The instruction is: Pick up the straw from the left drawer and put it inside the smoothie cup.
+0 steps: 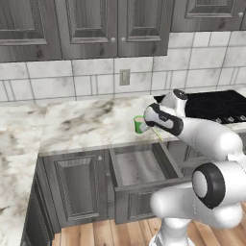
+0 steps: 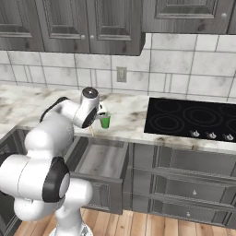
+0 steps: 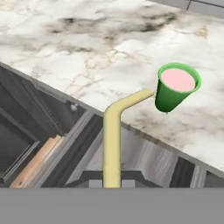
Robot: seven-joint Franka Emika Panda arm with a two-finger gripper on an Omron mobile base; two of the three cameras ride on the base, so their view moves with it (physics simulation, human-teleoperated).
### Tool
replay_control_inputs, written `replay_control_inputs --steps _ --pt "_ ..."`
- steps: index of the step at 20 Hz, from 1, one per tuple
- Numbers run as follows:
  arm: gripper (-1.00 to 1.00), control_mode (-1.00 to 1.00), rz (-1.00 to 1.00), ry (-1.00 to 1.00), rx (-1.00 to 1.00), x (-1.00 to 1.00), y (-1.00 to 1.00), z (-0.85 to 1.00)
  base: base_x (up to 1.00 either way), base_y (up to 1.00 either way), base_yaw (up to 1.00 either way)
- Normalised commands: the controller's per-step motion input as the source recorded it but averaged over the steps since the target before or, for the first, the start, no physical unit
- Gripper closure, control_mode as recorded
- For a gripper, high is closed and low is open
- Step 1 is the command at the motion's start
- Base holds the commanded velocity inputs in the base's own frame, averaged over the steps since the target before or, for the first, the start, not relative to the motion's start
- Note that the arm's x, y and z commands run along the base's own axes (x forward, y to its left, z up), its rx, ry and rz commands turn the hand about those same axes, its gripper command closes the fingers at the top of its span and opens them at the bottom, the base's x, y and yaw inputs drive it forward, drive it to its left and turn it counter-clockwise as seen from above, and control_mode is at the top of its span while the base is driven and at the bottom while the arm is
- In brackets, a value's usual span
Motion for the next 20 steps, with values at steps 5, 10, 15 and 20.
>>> replay_control_inputs --steps 5,10,15,20 --pt "1.0 -1.0 0.21 -0.27 0.07 0.16 0.0 0.18 0.0 0.0 0.0" --pt "1.0 -1.0 0.18 -0.28 0.15 0.38 0.0 0.0 0.0 0.0 0.0" --pt "1.0 -1.0 0.11 -0.15 0.21 0.44 0.0 0.07 0.0 0.0 0.0" --pt "1.0 -1.0 0.03 0.0 0.19 0.24 0.0 0.47 0.0 0.0 0.0"
